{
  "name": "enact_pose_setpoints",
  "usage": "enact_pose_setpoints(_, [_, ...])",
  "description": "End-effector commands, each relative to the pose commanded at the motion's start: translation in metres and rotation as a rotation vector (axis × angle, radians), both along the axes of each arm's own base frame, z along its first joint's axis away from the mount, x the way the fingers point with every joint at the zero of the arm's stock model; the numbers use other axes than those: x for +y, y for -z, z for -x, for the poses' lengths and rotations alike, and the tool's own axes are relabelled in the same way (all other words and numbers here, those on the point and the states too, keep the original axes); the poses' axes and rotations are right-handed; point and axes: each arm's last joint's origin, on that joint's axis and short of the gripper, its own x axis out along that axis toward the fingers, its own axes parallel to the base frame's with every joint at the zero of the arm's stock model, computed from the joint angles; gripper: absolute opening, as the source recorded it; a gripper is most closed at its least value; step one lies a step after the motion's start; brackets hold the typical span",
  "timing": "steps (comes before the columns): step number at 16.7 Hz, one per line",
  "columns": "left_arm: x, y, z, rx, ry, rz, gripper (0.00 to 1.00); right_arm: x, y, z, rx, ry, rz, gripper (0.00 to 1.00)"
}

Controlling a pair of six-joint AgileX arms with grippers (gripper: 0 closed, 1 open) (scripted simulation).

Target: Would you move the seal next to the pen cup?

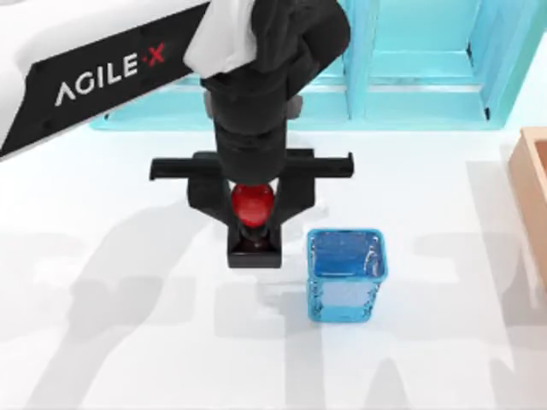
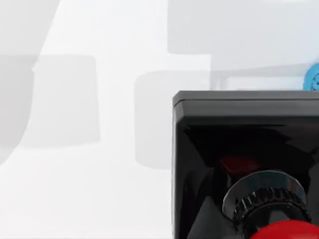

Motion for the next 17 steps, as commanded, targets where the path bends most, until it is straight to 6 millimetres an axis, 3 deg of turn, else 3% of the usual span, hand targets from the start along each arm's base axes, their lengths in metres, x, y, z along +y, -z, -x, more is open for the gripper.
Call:
enact_pose_setpoints(9, [-0.002, 0.015, 0.0, 0.0, 0.001, -0.001, 0.0, 0.0, 0.0, 0.0, 0.0, 0.0, 0.0, 1.0])
enact_pose_setpoints(17, [-0.002, 0.015, 0.0, 0.0, 0.001, -0.001, 0.6, 0.0, 0.0, 0.0, 0.0, 0.0, 0.0, 1.0])
